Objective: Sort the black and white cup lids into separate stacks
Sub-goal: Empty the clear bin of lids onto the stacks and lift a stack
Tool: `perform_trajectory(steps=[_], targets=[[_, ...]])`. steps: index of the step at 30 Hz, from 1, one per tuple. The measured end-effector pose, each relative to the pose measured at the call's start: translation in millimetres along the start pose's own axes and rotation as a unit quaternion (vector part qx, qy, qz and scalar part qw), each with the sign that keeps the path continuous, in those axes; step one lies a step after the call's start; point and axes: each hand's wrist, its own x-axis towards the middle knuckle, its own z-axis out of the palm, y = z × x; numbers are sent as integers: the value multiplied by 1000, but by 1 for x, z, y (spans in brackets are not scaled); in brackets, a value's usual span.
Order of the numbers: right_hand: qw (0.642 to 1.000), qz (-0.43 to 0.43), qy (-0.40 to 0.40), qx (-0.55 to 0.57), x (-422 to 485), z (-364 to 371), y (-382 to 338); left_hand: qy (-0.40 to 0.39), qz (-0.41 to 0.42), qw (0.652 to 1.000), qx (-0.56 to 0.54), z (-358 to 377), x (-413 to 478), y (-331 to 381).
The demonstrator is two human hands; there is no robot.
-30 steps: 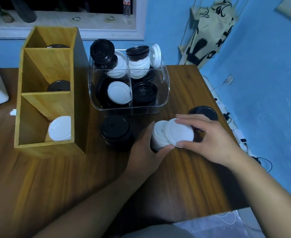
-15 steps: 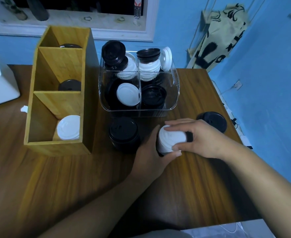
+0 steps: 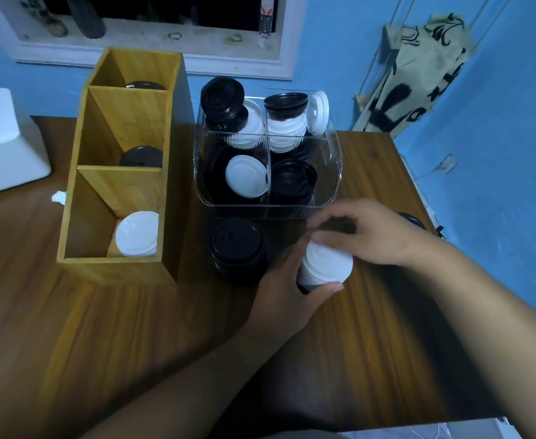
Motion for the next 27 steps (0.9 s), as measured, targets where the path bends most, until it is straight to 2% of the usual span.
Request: perform_trajectory(steps=[2, 4, 7, 10, 13, 17, 19, 25, 27], targets=[[995, -30, 95, -14, 17, 2, -6, -1, -6, 1000, 17, 0, -1, -1], [985, -56, 145, -73, 40, 8, -18, -1, -9, 1000, 29, 1, -1, -2], [966, -78, 143, -200, 79, 17, -42, -6, -11, 999, 33, 1, -1, -2], [908, -119, 134, -379, 111, 32, -58, -10, -15, 1000, 15, 0, -1, -1], [883, -120, 131, -435, 130, 48, -64, -16, -28, 999, -1, -1, -2, 3], [890, -97, 114, -431, 136, 52, -65, -21, -29, 999, -4, -1, -2, 3], [905, -83, 125, -397, 129, 44, -66, -23, -32, 999, -9, -2, -2, 2], [956, -59, 160, -240, 94, 28, -58, -17, -11, 1000, 14, -1, 0, -1], [971, -85, 185, -128, 83, 32, -55, -14, -6, 1000, 19, 0, 0, -1]])
